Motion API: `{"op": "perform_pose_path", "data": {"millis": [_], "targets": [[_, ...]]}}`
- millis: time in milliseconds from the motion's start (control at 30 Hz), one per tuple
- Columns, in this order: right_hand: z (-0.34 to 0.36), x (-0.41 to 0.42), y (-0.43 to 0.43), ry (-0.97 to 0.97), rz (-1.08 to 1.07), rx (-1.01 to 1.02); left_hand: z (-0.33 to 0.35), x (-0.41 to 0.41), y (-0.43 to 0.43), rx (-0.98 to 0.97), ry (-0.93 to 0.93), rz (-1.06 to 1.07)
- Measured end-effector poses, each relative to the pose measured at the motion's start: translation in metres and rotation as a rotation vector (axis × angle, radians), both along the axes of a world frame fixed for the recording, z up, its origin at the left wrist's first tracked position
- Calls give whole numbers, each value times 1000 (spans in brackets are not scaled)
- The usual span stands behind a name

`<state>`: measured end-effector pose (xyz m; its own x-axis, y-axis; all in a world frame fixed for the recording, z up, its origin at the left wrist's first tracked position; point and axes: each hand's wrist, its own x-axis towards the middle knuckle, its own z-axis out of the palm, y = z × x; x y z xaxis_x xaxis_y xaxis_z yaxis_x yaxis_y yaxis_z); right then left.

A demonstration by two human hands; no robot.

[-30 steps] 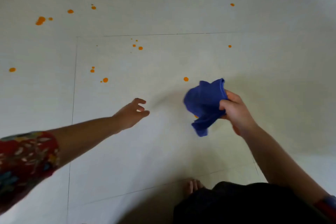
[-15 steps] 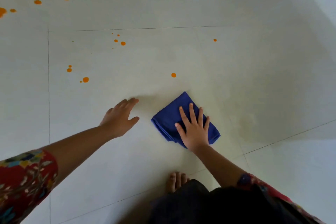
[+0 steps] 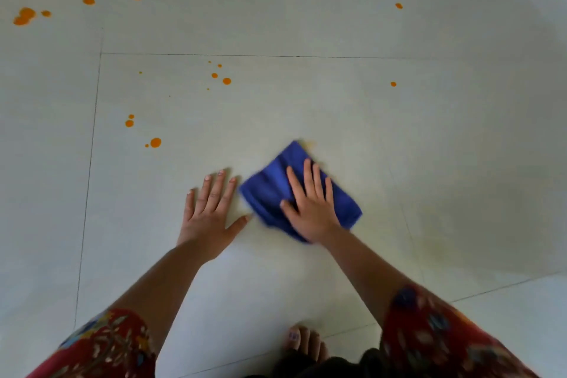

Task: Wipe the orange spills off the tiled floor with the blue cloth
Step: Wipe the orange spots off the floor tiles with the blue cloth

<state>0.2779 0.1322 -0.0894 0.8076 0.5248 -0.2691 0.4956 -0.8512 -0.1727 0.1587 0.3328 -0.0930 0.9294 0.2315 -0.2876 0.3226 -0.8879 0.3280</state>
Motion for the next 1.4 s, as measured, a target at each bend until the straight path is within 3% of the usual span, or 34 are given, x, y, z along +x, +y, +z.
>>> {"op": "perform_pose_path", "data": {"millis": [67, 167, 333, 433, 500, 567, 667, 767, 833, 900, 967, 1033, 1133, 1267, 1333, 1400], "targets": [[1, -34, -43, 21, 80, 11, -1, 0, 1, 15, 14, -12], [7, -6, -88, 4, -96, -70, -1, 1, 0, 2, 31, -5], [10, 87, -11, 99, -297, -74, -2, 0, -5, 4, 24, 24], [3, 56, 15, -8, -129, -13, 1, 1, -6, -5, 7, 34], [1, 10, -5, -68, 70, -41, 2, 1, -7, 2, 3, 43], [1, -15, -44, -88, 119, -99, 2, 0, -9, 8, 6, 46], [2, 8, -77, -57, -188, -118, 0, -1, -11, 22, -15, 54], [-1, 61, -32, -98, -413, -42, -4, -3, -12, 32, -32, 58], [-5, 74, 16, -133, -322, -4, -6, -3, -13, 44, -51, 63], [-9, 54, 49, -151, -74, 56, -8, -4, -14, 44, -87, 68], [-10, 14, 42, -158, 212, 84, -8, -5, -13, 28, -103, 68], [-10, -1, 9, -146, 327, 101, -6, -5, -11, 11, -95, 63], [-12, 45, -15, -167, 140, 57, -5, -6, -13, 18, -107, 65], [-10, 111, 49, -194, -266, 28, -9, -6, -13, 41, -122, 66], [-9, 110, 90, -186, -213, 45, -9, -6, -13, 53, -118, 64], [-10, 84, 107, -192, 20, 70, -8, -6, -13, 44, -118, 73]]}}
